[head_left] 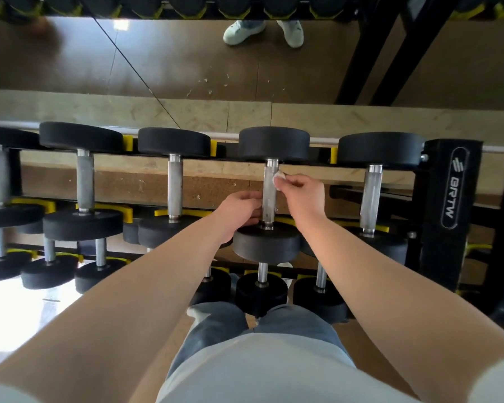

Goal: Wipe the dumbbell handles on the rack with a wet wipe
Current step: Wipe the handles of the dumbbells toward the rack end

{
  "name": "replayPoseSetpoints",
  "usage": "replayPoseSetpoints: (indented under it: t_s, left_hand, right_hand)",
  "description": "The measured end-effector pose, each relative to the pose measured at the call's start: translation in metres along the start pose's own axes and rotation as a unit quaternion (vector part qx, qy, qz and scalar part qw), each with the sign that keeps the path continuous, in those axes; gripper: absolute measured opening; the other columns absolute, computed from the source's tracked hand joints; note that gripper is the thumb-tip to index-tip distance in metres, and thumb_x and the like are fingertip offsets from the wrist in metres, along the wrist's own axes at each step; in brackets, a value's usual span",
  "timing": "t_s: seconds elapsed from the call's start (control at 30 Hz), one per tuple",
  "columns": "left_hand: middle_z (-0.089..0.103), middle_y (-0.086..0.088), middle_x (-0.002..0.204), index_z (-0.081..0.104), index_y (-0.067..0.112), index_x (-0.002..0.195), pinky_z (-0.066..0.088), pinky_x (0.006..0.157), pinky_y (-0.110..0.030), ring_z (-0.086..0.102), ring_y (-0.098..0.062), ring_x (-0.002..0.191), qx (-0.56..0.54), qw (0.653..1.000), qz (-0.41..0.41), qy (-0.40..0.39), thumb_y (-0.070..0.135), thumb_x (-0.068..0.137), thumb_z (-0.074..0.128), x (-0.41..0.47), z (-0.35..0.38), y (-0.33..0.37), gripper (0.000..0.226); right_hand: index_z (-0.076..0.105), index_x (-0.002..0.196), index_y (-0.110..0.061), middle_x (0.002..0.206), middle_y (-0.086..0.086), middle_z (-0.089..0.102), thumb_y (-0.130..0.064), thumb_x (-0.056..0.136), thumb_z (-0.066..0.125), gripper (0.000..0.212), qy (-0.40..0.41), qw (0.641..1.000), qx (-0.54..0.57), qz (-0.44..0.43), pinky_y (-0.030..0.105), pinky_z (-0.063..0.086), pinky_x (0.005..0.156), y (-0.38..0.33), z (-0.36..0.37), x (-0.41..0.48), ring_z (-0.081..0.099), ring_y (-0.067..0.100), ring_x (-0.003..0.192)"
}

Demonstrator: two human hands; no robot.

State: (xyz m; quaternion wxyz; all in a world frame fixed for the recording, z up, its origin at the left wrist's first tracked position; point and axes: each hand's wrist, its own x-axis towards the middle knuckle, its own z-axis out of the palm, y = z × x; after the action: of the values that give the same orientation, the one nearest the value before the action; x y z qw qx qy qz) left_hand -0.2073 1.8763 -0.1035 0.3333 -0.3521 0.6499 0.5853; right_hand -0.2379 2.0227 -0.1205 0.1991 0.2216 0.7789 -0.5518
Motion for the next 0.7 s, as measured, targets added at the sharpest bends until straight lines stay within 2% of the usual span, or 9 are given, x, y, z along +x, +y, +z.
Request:
replayPoseSetpoints:
  t_s: [0.07,0.17,0.23,0.3,0.37,0.43,0.5,0.6,0.7]
  left_hand:
    - [0.072,-0.001,0.115,0.061,0.02,0.133,0.057,0.095,-0.032,0.068,-0.015,0.108,0.0,1.0,0.008,-0.004,0.013,0.101,0.058,-0.001,-0.001,-0.001,0.032]
    - [0.072,0.0,0.115,0.061,0.02,0.133,0.055,0.092,-0.03,0.068,-0.014,0.108,0.011,1.0,0.016,-0.005,0.012,0.1,0.058,-0.001,0.0,-0.003,0.033]
    - [0.071,-0.001,0.117,0.061,0.021,0.134,0.056,0.096,-0.032,0.068,-0.015,0.109,0.023,1.0,0.012,0.004,0.012,0.1,0.059,0.001,0.0,-0.005,0.035]
    - [0.072,-0.001,0.116,0.063,0.022,0.134,0.057,0.098,-0.035,0.069,-0.015,0.108,0.027,1.0,0.006,0.015,0.012,0.099,0.06,0.001,0.0,-0.007,0.036]
    - [0.073,0.0,0.115,0.065,0.022,0.132,0.057,0.098,-0.035,0.069,-0.014,0.106,0.024,0.999,0.003,0.028,0.01,0.1,0.058,-0.001,0.001,-0.007,0.035]
    - [0.072,-0.001,0.116,0.065,0.02,0.131,0.057,0.098,-0.032,0.069,-0.013,0.106,0.017,0.999,0.008,0.034,0.008,0.101,0.056,-0.003,0.002,-0.007,0.033]
    - [0.071,-0.001,0.117,0.064,0.02,0.132,0.056,0.098,-0.032,0.068,-0.013,0.106,0.018,0.999,0.018,0.033,0.008,0.102,0.055,-0.005,0.003,-0.007,0.034]
    - [0.069,-0.002,0.12,0.062,0.021,0.133,0.055,0.1,-0.033,0.066,-0.014,0.109,0.033,0.999,0.031,0.018,0.01,0.101,0.056,-0.006,0.001,-0.008,0.035]
    - [0.07,-0.001,0.119,0.063,0.021,0.133,0.054,0.101,-0.034,0.066,-0.015,0.11,0.04,0.999,0.037,0.006,0.013,0.1,0.059,-0.007,0.0,-0.008,0.034]
  right_hand:
    - [0.076,0.098,-0.022,0.098,-0.011,0.072,-0.03,0.091,0.077,0.01,-0.06,0.993,-0.089,-0.043,0.015,0.043,0.078,0.01,-0.008,-0.015,0.064,0.001,0.093]
    - [0.07,0.084,-0.02,0.089,-0.009,0.068,-0.027,0.09,0.077,0.012,-0.109,0.97,-0.192,-0.096,0.017,0.042,0.072,0.018,-0.013,-0.024,0.062,0.003,0.085]
    - [0.066,0.086,-0.02,0.09,-0.009,0.066,-0.027,0.092,0.075,0.013,-0.078,0.976,-0.171,-0.111,0.019,0.047,0.074,0.01,-0.007,-0.021,0.061,0.003,0.084]
    - [0.066,0.093,-0.022,0.093,-0.011,0.065,-0.029,0.095,0.072,0.01,-0.012,0.989,-0.106,-0.103,0.017,0.049,0.072,-0.006,0.005,-0.011,0.06,0.0,0.083]
    - [0.07,0.104,-0.02,0.094,-0.012,0.065,-0.03,0.095,0.072,0.014,0.046,0.996,-0.031,-0.077,0.012,0.044,0.067,-0.02,0.014,-0.002,0.058,-0.003,0.081]
    - [0.073,0.105,-0.017,0.094,-0.01,0.066,-0.03,0.095,0.072,0.016,0.061,0.993,-0.034,-0.093,0.011,0.042,0.069,-0.02,0.016,0.001,0.058,-0.003,0.08]
    - [0.074,0.1,-0.017,0.093,-0.01,0.066,-0.028,0.096,0.072,0.011,0.032,0.984,-0.102,-0.145,0.009,0.04,0.07,-0.01,0.009,-0.006,0.058,-0.005,0.08]
    - [0.072,0.092,-0.019,0.089,-0.011,0.063,-0.026,0.095,0.072,0.008,-0.053,0.958,-0.209,-0.189,0.009,0.038,0.069,0.008,-0.007,-0.015,0.057,-0.003,0.079]
    - [0.067,0.08,-0.026,0.09,-0.008,0.06,-0.025,0.093,0.074,0.015,-0.18,0.912,-0.316,-0.192,0.02,0.048,0.077,0.013,-0.018,-0.019,0.057,0.003,0.083]
